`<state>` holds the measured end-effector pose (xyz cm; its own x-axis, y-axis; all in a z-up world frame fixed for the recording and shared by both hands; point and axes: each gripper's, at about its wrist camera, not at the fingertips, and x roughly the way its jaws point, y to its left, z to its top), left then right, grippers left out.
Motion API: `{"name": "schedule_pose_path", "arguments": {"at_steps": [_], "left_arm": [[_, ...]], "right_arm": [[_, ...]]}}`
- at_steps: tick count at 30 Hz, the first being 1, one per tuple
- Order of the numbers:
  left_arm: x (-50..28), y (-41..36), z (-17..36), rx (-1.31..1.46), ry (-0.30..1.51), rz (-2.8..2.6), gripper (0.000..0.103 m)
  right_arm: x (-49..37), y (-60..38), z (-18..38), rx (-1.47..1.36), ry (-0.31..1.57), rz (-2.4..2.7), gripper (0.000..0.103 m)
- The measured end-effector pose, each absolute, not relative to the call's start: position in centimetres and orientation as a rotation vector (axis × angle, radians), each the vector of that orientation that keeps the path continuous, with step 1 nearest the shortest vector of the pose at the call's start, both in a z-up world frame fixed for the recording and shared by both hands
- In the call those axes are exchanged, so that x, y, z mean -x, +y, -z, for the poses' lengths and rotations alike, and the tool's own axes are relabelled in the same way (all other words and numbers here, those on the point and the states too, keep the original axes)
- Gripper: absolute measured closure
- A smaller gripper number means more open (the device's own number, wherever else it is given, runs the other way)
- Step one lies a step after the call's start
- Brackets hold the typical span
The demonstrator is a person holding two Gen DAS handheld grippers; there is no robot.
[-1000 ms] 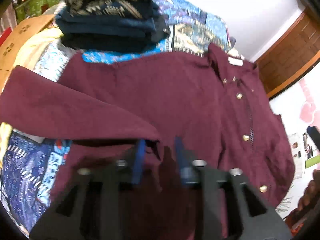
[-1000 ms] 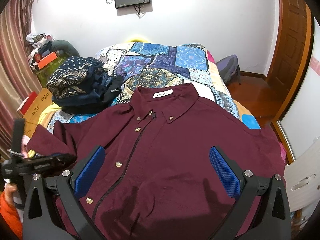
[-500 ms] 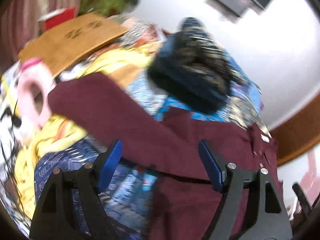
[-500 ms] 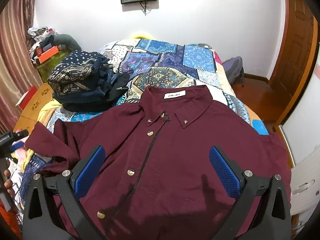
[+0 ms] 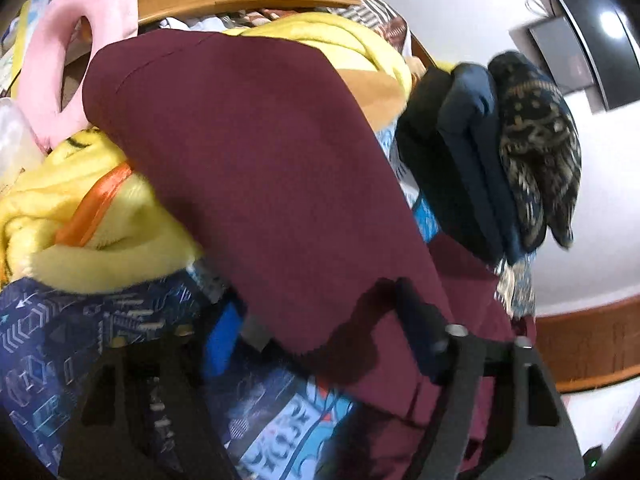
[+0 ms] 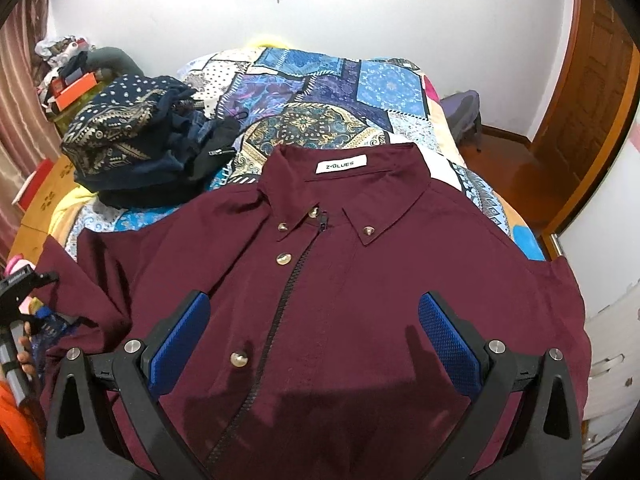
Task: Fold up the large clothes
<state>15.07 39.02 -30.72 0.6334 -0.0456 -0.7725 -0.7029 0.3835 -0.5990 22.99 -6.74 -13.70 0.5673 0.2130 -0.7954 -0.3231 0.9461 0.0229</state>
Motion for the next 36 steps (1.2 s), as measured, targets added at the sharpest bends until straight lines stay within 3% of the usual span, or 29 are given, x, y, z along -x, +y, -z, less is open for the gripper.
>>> {"name": "schedule_pose_path", "arguments": {"at_steps": [1, 3, 5, 13, 19, 23, 28, 36], "left_arm": [[-15.3, 39.0, 30.5, 1.099, 0.800, -0.491, 0.053], [-15.8, 38.8, 29.5, 1.028, 0.790, -0.541, 0.084], [-16.3, 38.1, 27.9, 0.952, 0.771, -0.563, 0.093], [-19.0, 33.4, 17.5, 0.681, 0.622, -0.480, 0.098], [-23.6, 24.0, 8.6, 0.448, 0.513, -0.226, 0.099], [-26.8, 17.0, 6.0, 0.344, 0.521, -0.037, 0.099], [-30.4, 7.7, 8.0, 0.236, 0.650, 0.137, 0.099], [-31.9, -2.9, 16.4, 0.113, 0.950, 0.335, 0.098]], "right_arm": [[-23.1, -6.8, 13.7, 0.132, 0.918, -0.314, 0.000], [-23.3, -7.0, 13.8, 0.128, 0.920, -0.310, 0.000], [-23.3, -7.2, 13.7, 0.118, 0.913, -0.307, 0.000], [-23.3, -8.7, 12.2, 0.099, 0.846, -0.311, 0.000], [-23.1, -11.0, 10.9, 0.080, 0.786, -0.296, 0.000], [-22.7, -13.4, 10.4, 0.052, 0.762, -0.276, 0.000], [-22.1, -16.6, 10.0, 0.017, 0.753, -0.235, 0.000], [-21.0, -21.1, 10.4, -0.012, 0.777, -0.149, 0.000]]}}
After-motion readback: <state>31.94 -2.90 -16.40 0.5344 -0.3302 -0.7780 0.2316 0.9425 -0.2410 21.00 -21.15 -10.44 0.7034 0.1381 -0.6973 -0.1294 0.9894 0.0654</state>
